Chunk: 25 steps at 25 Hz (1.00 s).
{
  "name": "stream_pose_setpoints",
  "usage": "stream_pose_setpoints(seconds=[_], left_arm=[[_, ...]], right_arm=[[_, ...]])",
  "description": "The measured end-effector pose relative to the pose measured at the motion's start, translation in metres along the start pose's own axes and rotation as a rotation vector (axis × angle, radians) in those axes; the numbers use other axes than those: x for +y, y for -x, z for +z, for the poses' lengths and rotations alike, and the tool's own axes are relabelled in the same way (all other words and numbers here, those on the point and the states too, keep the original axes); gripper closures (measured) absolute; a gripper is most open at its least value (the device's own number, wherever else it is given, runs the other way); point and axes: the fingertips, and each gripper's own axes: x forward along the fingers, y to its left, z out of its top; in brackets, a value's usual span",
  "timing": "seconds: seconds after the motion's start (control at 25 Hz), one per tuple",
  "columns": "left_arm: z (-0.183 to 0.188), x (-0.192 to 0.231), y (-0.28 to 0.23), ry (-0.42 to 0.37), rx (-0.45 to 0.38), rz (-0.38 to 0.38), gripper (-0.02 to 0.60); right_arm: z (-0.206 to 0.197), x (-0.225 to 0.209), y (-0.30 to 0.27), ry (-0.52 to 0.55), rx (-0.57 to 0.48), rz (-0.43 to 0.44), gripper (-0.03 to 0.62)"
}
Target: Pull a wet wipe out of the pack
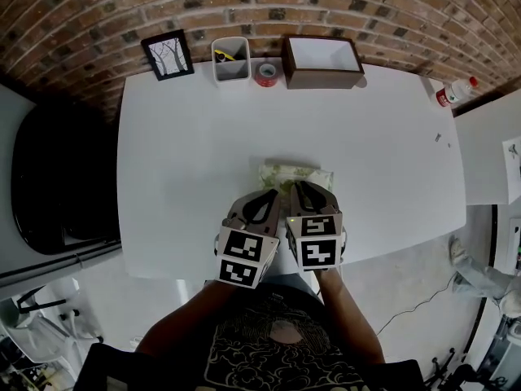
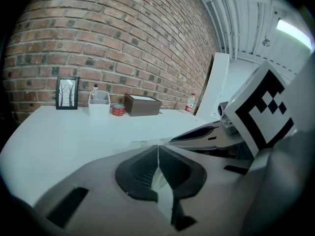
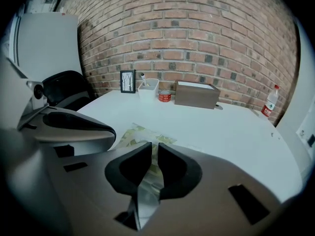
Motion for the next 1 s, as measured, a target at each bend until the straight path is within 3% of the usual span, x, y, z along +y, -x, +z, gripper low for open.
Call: stream_pose_setpoints(seconds=[0.72,1.0], left_arm=[[0.007,-0.009,0.007,0.006,-0.041,0.191,0.565],[0.011,-0.015,0.013,0.011,-0.058,0.231,0.565]], right_arm=[[0.004,-0.001,0.011,-0.01,-0.085,0.22,0.577],[0.01,-0.001,0.022,0.004,-0.125,0.263,0.579]])
